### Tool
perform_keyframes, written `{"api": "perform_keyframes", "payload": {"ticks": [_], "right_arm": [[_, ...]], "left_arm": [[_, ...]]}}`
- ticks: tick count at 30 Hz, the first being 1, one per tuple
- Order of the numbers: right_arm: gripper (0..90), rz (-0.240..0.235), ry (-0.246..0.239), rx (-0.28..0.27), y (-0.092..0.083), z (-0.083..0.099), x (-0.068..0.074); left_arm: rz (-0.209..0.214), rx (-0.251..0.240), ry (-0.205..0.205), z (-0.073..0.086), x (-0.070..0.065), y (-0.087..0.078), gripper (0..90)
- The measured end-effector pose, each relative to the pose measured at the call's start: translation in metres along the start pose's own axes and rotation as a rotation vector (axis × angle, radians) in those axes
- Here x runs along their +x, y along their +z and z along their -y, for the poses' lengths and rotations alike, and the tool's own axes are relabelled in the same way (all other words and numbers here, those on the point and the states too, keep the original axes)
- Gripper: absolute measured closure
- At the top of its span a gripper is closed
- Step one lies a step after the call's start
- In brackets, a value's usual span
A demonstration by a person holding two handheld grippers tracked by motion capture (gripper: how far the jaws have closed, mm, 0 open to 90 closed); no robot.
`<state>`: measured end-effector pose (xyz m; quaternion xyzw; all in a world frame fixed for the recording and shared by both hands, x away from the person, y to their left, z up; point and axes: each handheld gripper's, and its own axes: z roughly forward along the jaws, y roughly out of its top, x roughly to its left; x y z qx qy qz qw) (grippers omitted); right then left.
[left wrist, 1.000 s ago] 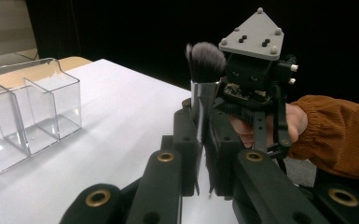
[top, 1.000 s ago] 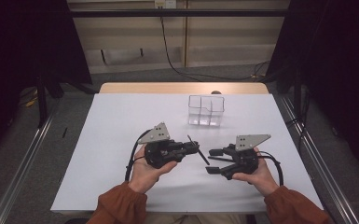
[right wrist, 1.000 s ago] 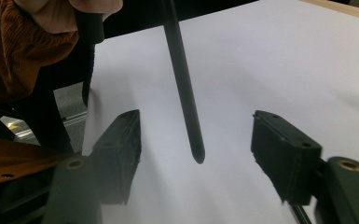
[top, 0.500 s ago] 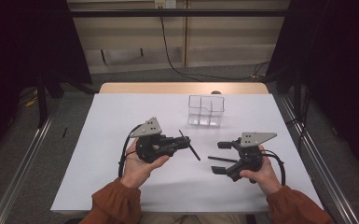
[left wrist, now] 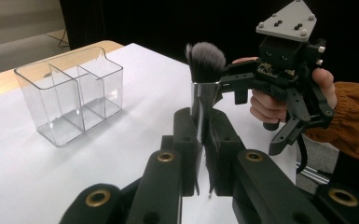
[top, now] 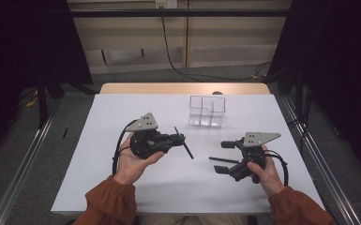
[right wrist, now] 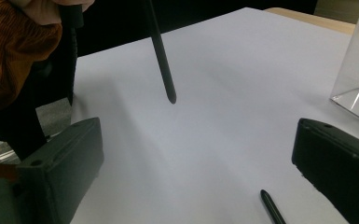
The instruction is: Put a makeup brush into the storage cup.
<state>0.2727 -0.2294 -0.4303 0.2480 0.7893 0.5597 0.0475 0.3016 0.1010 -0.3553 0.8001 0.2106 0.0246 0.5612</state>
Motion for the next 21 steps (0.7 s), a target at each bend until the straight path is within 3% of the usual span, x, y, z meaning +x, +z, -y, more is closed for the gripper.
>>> {"api": "perform_keyframes", "payload": {"ticks": [5, 8, 21], "right_arm": [[2.2, -0.005, -0.007, 0.011, 0.004, 0.000, 0.002], [2.2, -0.003, -0.010, 0.012, 0.004, -0.001, 0.002], [3.9, 0.001, -0.024, 0.008, 0.006, -0.004, 0.004]], "left_arm": [[0.024, 0.027, 0.020, -0.005, -0.002, 0.004, 83.9], [0.026, 0.069, 0.018, -0.007, -0.003, 0.009, 83.9], [0.004, 0.206, 0.014, -0.013, -0.001, 0.029, 83.9]]}}
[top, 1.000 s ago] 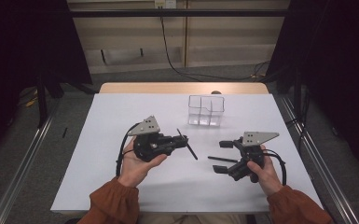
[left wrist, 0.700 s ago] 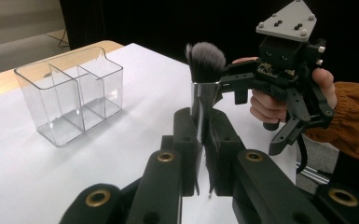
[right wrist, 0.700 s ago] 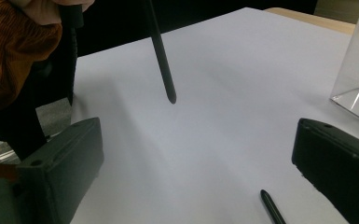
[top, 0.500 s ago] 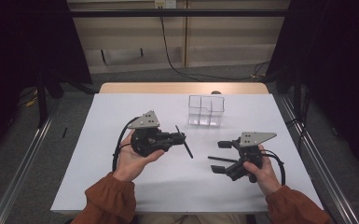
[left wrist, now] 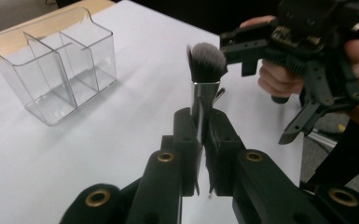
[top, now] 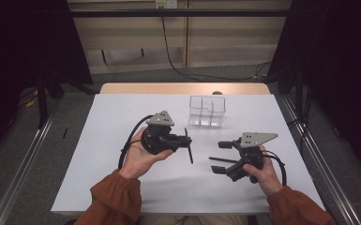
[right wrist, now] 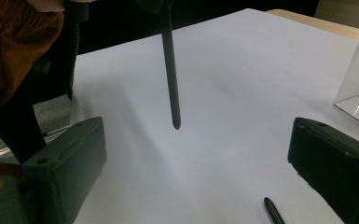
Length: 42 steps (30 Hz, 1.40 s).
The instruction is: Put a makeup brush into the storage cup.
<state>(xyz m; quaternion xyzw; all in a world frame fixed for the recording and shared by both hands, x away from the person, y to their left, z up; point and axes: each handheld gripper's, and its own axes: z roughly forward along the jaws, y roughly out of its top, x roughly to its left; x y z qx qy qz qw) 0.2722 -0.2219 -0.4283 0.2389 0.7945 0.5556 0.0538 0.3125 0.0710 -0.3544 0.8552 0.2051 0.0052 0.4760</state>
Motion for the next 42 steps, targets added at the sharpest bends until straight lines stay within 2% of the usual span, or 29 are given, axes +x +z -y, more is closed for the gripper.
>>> {"api": "perform_keyframes", "payload": {"ticks": [13, 20, 24, 28, 32, 34, 37, 39, 42], "right_arm": [[6.1, -0.028, -0.029, -0.010, 0.008, -0.010, 0.005], [9.6, -0.047, -0.024, -0.013, 0.016, -0.017, 0.007], [13.8, -0.054, -0.034, 0.009, 0.026, -0.019, 0.011], [23.1, -0.063, -0.041, 0.033, 0.035, -0.023, 0.011], [45.4, -0.091, -0.036, 0.041, 0.044, -0.023, 0.008], [49.2, -0.105, -0.028, 0.036, 0.048, -0.021, 0.008], [59.4, -0.102, -0.034, 0.026, 0.049, -0.020, 0.009], [62.7, -0.086, -0.038, 0.022, 0.049, -0.020, 0.009], [67.9, -0.087, -0.044, 0.020, 0.049, -0.020, 0.010]], "left_arm": [[0.028, 0.031, 0.002, 0.003, -0.005, 0.013, 83.9], [0.030, 0.027, -0.006, 0.005, -0.004, 0.012, 83.9], [0.026, 0.031, -0.006, 0.006, -0.004, 0.011, 83.9], [0.033, 0.016, -0.009, 0.006, -0.003, 0.009, 83.9], [0.041, 0.014, -0.011, 0.007, -0.003, 0.009, 83.9], [0.044, 0.012, -0.011, 0.008, -0.003, 0.009, 83.9], [0.044, 0.019, -0.015, 0.008, -0.003, 0.011, 83.9], [0.048, 0.019, -0.016, 0.009, -0.003, 0.012, 83.9], [0.047, 0.029, -0.013, 0.009, -0.003, 0.013, 83.9]]}}
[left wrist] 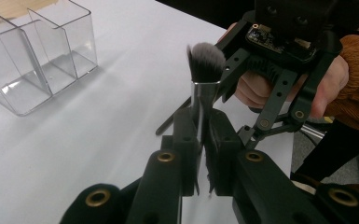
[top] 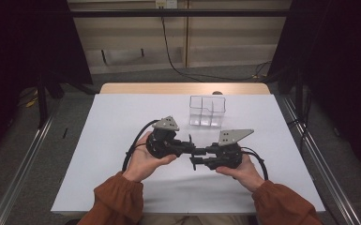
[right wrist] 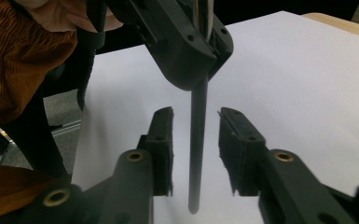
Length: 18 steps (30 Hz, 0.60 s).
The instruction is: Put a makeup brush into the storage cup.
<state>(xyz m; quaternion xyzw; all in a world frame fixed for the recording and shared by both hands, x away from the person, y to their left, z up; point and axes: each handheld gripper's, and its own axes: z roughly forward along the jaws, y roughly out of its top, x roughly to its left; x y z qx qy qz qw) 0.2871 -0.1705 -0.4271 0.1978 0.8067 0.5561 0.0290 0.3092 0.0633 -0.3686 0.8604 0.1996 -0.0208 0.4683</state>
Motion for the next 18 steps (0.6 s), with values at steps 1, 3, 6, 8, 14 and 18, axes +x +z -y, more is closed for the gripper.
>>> {"api": "perform_keyframes", "payload": {"ticks": [1, 3, 6, 8, 14, 18], "right_arm": [[68.9, 0.001, -0.003, 0.000, 0.0002, 0.0001, 0.0003], [71.9, -0.002, -0.005, -0.003, 0.0002, 0.0003, 0.0009], [75.6, 0.000, -0.010, -0.004, 0.0000, 0.0000, 0.0015], [76.5, 0.003, -0.008, -0.010, -0.0001, -0.0001, 0.0012], [83.4, 0.001, 0.004, -0.010, -0.0013, 0.0010, -0.0010], [83.8, -0.001, 0.008, -0.012, -0.0012, 0.0009, -0.0017]], "left_arm": [[0.000, -0.002, 0.002, 0.0001, 0.0000, 0.0006, 83.9], [0.003, -0.006, -0.002, 0.0002, -0.0003, 0.0019, 83.9], [0.003, 0.004, -0.002, 0.0004, 0.0004, 0.0029, 83.9], [-0.002, 0.008, -0.001, 0.0010, 0.0004, 0.0039, 83.9], [0.004, 0.005, -0.002, 0.0017, 0.0008, 0.0034, 83.9], [0.008, -0.002, -0.005, 0.0019, 0.0016, 0.0037, 83.9]]}}
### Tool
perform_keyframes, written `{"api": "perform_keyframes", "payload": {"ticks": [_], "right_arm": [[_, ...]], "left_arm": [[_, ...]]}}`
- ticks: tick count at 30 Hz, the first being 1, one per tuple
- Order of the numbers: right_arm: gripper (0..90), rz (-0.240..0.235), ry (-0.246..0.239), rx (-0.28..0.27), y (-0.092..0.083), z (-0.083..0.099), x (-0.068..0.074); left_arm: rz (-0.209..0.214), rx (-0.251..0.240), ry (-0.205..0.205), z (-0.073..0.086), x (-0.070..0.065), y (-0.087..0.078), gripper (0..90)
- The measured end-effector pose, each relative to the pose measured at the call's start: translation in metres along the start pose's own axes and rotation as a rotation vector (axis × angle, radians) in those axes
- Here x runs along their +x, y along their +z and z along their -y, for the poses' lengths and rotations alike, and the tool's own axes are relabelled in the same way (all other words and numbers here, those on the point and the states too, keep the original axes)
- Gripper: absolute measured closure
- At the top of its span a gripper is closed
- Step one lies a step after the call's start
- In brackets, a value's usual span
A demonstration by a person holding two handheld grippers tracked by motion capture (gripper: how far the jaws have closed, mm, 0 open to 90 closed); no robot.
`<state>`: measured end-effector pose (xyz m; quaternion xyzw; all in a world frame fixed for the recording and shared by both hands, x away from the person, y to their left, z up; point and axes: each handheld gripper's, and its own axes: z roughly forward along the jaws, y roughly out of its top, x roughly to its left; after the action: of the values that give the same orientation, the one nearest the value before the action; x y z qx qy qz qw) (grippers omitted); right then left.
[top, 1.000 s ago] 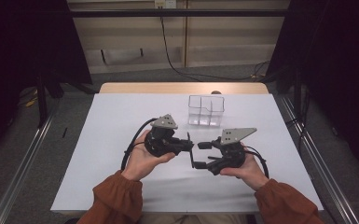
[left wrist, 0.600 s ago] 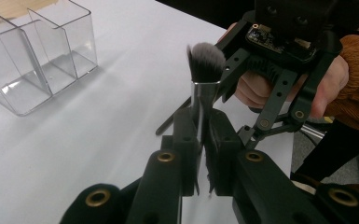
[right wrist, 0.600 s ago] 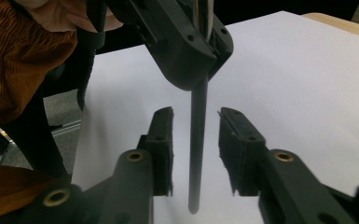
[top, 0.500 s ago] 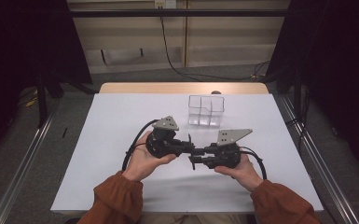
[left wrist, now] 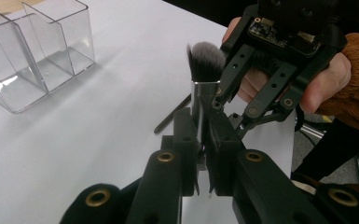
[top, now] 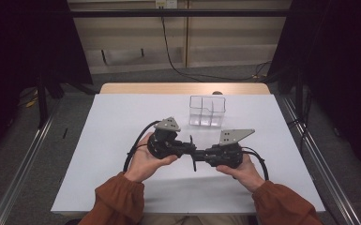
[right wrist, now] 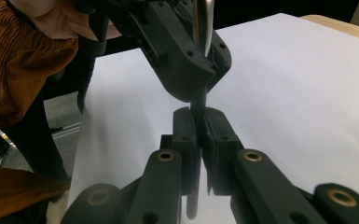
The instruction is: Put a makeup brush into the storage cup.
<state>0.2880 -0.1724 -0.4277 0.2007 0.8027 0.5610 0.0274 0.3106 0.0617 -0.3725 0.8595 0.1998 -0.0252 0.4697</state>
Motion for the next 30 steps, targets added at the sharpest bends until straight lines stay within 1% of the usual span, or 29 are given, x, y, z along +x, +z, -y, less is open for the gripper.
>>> {"api": "perform_keyframes", "payload": {"ticks": [5, 9, 10, 11, 12, 14, 18, 20, 22, 24, 26, 30], "right_arm": [[84.0, 0.001, 0.000, 0.000, -0.0003, 0.0002, -0.0005], [84.1, -0.002, -0.002, -0.004, -0.0013, -0.0005, -0.0012], [84.1, -0.003, 0.000, -0.004, -0.0014, -0.0005, -0.0014], [84.1, -0.001, -0.001, -0.001, -0.0015, -0.0002, -0.0012], [84.1, -0.001, 0.000, -0.003, -0.0015, -0.0001, -0.0012], [84.2, 0.000, 0.000, -0.003, -0.0019, -0.0002, -0.0015], [84.1, 0.002, -0.002, -0.005, -0.0020, -0.0007, -0.0009], [84.2, 0.002, -0.003, -0.004, -0.0016, -0.0008, -0.0006], [84.1, 0.004, -0.003, -0.004, -0.0015, -0.0010, -0.0007], [84.2, 0.013, 0.001, -0.006, -0.0018, -0.0009, -0.0015], [84.1, 0.015, 0.000, -0.005, -0.0029, -0.0007, -0.0022], [84.2, 0.031, 0.001, -0.002, -0.0047, -0.0008, -0.0025]], "left_arm": [[-0.001, -0.001, 0.005, 0.0001, 0.0001, 0.0002, 83.8], [0.005, -0.019, 0.014, 0.0011, 0.0003, 0.0003, 83.8], [0.008, -0.021, 0.010, 0.0015, 0.0006, 0.0008, 83.7], [0.001, -0.021, 0.009, 0.0016, 0.0006, 0.0008, 83.7], [0.012, -0.026, 0.005, 0.0019, 0.0012, 0.0009, 83.7], [0.012, -0.035, 0.000, 0.0024, 0.0013, 0.0013, 83.3], [0.007, -0.061, 0.015, 0.0029, 0.0008, -0.0002, 81.2], [0.007, -0.079, 0.019, 0.0033, 0.0011, -0.0020, 78.6], [-0.008, -0.094, 0.015, 0.0038, 0.0018, -0.0029, 75.4], [-0.008, -0.094, 0.013, 0.0046, 0.0031, -0.0043, 73.5], [-0.009, -0.103, 0.024, 0.0055, 0.0041, -0.0050, 71.1], [-0.023, -0.135, 0.026, 0.0084, 0.0070, -0.0070, 64.4]]}}
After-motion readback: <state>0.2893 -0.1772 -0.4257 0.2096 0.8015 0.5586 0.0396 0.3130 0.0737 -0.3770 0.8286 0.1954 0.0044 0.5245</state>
